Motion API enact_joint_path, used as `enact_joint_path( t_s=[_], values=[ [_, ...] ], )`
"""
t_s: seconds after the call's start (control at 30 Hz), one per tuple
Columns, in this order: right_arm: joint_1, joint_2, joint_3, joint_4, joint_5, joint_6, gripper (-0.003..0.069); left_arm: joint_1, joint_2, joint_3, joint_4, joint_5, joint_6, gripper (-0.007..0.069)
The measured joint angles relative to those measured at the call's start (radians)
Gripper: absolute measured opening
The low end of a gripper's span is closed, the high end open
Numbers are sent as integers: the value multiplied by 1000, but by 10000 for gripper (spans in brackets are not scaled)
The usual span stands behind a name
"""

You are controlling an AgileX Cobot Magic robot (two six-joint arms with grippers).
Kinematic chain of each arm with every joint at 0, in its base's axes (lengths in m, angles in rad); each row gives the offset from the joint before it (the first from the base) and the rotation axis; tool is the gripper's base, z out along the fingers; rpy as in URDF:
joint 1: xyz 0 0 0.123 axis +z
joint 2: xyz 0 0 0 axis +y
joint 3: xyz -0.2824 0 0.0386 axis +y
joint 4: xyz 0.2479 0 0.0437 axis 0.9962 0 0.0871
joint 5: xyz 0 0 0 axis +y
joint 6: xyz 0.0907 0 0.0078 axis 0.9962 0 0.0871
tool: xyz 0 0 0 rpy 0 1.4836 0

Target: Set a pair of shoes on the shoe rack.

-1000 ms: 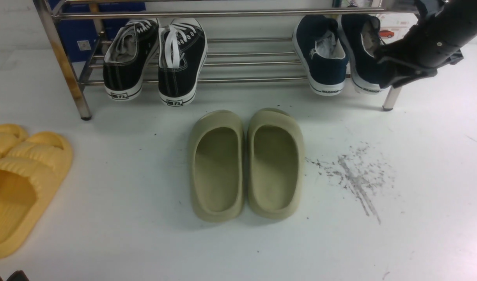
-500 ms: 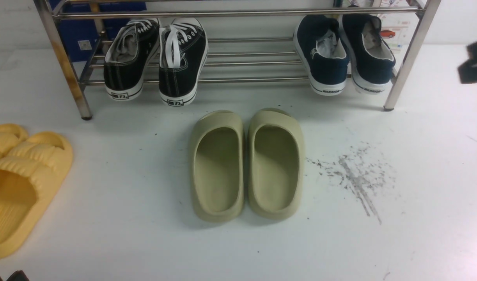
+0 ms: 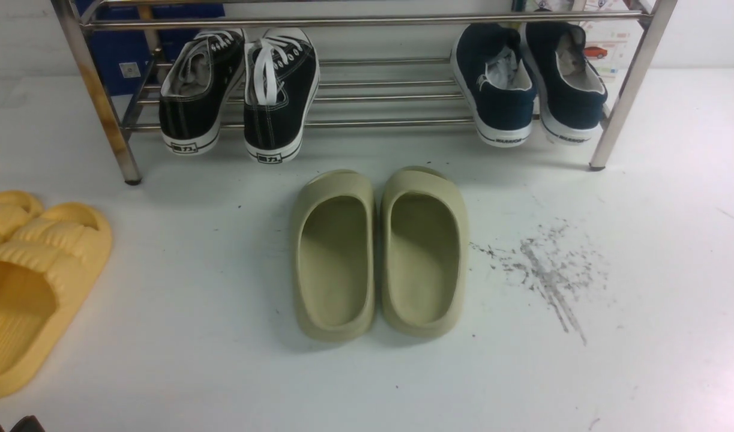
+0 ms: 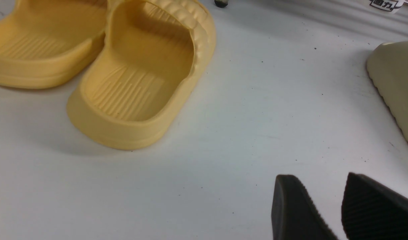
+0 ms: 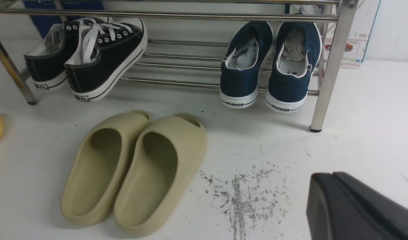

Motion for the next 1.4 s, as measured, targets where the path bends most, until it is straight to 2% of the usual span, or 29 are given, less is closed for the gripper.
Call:
enact_joint_path(
  t_s=[0.3, 0.47, 0.57, 0.67, 0.7, 0.73, 0.77, 0.87, 1.0, 1.03, 1.13, 1.2, 1.4],
  values=[
    [0, -20, 24, 53, 76, 0, 0, 0, 0, 0, 0, 0, 0, 238],
    [53, -20, 29, -2, 62, -4, 1, 0, 0, 0, 0, 0, 0, 238],
    [120, -21, 90, -96, -68, -4, 1, 0, 0, 0, 0, 0, 0, 238],
    [146, -54, 212, -155, -267, -4, 1, 0, 0, 0, 0, 0, 0, 238],
    [146, -58, 222, -158, -281, -4, 1, 0, 0, 0, 0, 0, 0, 238],
    [143, -85, 299, -175, -375, 3, 1, 0, 0, 0, 0, 0, 0, 238],
    [132, -127, 369, -189, -452, 20, 1, 0, 0, 0, 0, 0, 0, 238],
    [94, -196, 491, -217, -549, 54, 1, 0, 0, 0, 0, 0, 0, 238],
    [-53, -364, 740, -305, -627, 159, 1, 0, 0, 0, 0, 0, 0, 238],
    [-60, -371, 750, -313, -627, 159, 1, 0, 0, 0, 0, 0, 0, 238],
    [-161, -478, 882, -380, -622, 263, 1, 0, 0, 0, 0, 0, 0, 238],
    [-185, -525, 899, -403, -579, 308, 1, 0, 0, 0, -1, 1, 0, 238],
    [-188, -596, 900, -418, -423, 353, -1, 0, 0, 0, -1, 3, 0, 238]
  ],
)
